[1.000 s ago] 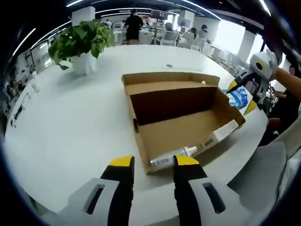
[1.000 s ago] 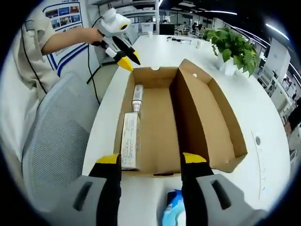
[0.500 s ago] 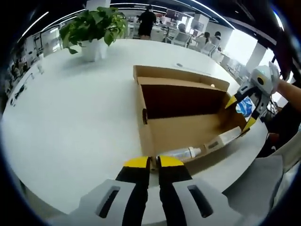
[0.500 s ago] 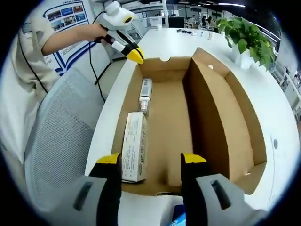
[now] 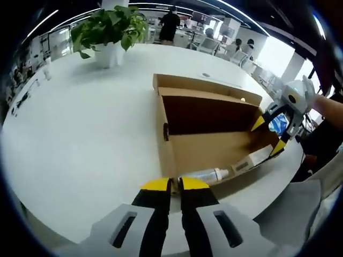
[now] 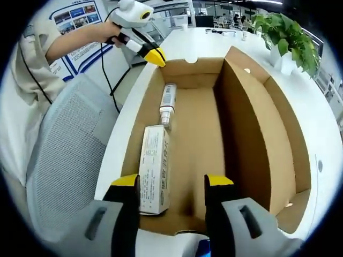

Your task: Operate the shoe box by opening the lid, removing the specified soft item, and placing it in the target area until the item is outside and the box remains undamaged.

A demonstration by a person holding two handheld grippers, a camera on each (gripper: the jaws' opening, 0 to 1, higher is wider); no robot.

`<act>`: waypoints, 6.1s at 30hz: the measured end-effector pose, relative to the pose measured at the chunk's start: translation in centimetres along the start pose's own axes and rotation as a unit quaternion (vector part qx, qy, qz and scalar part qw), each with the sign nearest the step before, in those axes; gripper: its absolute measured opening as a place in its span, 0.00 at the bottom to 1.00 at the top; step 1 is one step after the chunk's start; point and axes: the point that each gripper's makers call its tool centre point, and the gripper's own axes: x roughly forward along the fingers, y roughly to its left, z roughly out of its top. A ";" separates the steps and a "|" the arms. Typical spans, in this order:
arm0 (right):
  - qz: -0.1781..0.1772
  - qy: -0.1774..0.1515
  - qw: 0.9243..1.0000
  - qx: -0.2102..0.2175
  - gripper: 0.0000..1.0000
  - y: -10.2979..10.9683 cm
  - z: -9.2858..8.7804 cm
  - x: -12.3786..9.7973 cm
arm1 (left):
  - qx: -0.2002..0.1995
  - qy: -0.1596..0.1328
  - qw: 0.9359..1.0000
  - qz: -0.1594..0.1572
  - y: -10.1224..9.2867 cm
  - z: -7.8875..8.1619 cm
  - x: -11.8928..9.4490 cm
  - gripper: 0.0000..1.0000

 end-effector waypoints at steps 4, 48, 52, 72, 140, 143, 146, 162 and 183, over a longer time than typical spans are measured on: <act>-0.012 0.006 1.000 -0.003 0.41 -0.5 -0.3 -0.7 | 0.002 0.000 1.000 0.001 0.0 0.0 0.0 0.03; -0.023 -0.011 0.999 -0.024 0.15 2.1 2.1 -0.9 | -0.010 -0.008 1.000 -0.003 -0.1 -0.1 -0.1 0.03; -0.035 -0.025 0.999 -0.021 0.15 1.8 3.0 -2.1 | -0.008 -0.006 1.000 -0.003 -0.1 -0.1 -0.1 0.03; -0.070 -0.084 0.994 -0.006 0.15 1.3 4.6 -9.6 | -0.016 -0.003 1.000 0.006 -0.2 -0.1 -0.1 0.03; -0.170 0.067 0.982 0.049 0.15 -10.4 -19.0 -22.0 | 0.001 0.014 1.000 0.005 -0.3 0.0 0.1 0.03; -0.166 0.078 0.982 0.049 0.15 -10.4 -20.1 -21.7 | 0.004 0.014 1.000 0.005 -0.3 0.0 0.1 0.03; -0.165 0.087 0.981 0.052 0.15 -10.7 -21.1 -21.6 | 0.003 0.014 1.000 0.006 -0.2 0.0 0.1 0.03; -0.160 0.140 0.976 0.043 0.15 -11.7 -26.3 -21.2 | 0.009 0.027 1.000 0.008 -0.2 0.0 0.2 0.03; -0.158 0.198 0.967 0.009 0.16 -12.3 -29.4 -22.1 | 0.024 0.032 0.999 0.008 -0.2 0.0 0.3 0.03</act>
